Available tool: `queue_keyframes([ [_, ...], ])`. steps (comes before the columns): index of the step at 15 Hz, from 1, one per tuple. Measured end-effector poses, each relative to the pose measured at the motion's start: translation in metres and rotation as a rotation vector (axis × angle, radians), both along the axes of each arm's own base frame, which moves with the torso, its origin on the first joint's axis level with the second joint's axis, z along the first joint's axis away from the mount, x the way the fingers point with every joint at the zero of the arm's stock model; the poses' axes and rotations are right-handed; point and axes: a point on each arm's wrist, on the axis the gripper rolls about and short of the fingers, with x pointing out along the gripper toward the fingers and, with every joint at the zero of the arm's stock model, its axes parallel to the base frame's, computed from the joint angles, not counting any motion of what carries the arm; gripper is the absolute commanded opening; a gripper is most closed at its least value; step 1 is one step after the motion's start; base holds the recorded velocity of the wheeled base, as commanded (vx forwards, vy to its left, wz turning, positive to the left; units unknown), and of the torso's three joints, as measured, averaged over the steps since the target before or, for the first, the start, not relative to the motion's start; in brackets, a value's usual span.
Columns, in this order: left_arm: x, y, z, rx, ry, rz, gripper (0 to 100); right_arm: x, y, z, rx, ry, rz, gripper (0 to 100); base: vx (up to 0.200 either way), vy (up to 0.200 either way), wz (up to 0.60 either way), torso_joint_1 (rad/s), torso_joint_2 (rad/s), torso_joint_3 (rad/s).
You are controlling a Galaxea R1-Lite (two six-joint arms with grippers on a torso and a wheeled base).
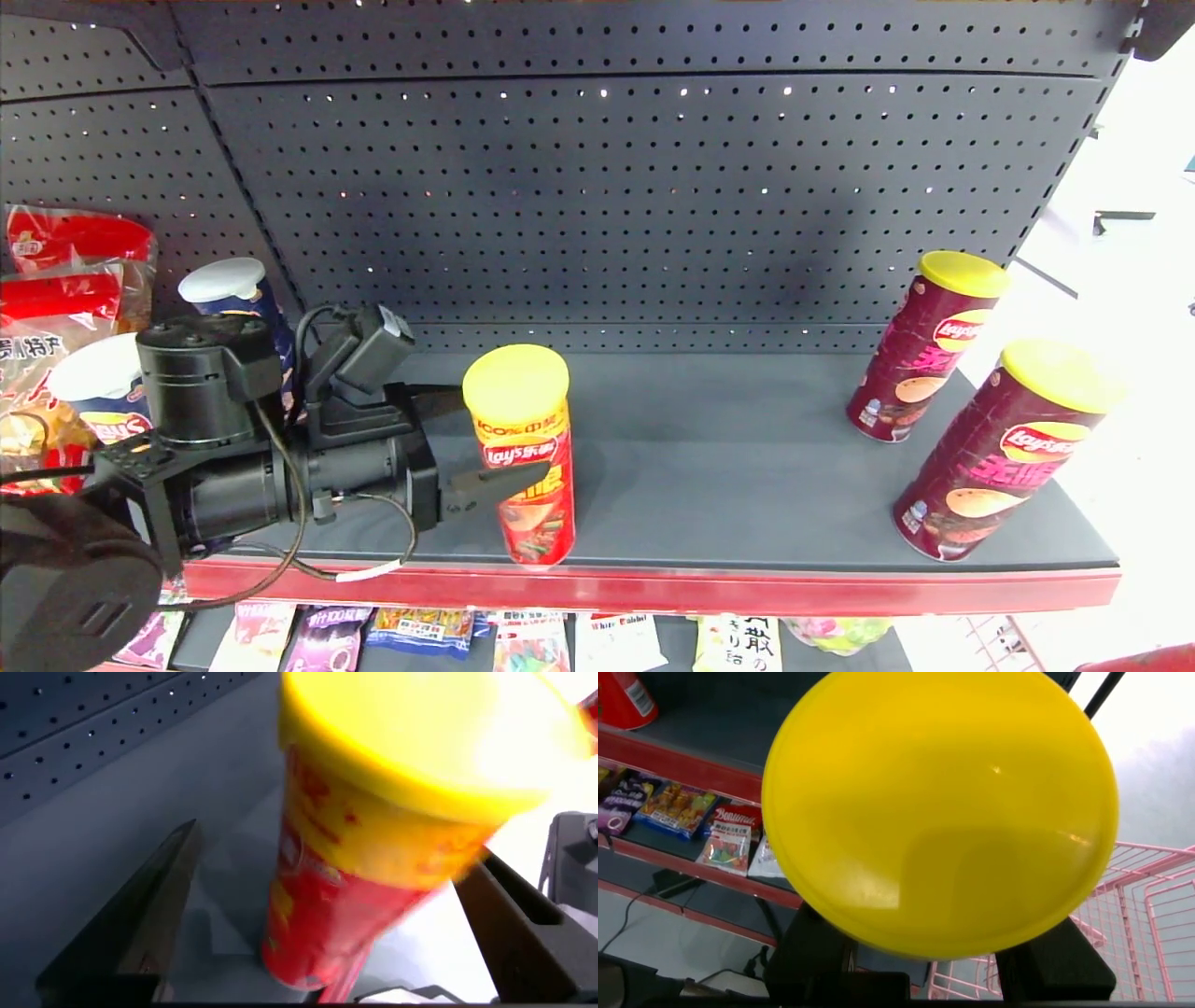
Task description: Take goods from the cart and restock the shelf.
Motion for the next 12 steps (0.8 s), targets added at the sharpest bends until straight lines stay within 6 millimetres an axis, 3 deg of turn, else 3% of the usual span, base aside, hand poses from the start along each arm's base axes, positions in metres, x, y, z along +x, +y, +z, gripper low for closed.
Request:
queue_keyframes([
  [7, -0.049, 0.025, 0.014, -0.027, -0.044, 0.026, 100, 0.005, 0.003, 0.009, 0.012, 0.022, 0.095, 0, 0.000, 0.000, 0.00, 0.000, 0.00, 0.000],
  [12, -0.107, 0.049, 0.011, -0.036, -0.095, 0.113, 100, 0.021, 0.011, 0.045, 0.043, 0.051, 0.332, 0, 0.000, 0.000, 0.00, 0.000, 0.00, 0.000],
])
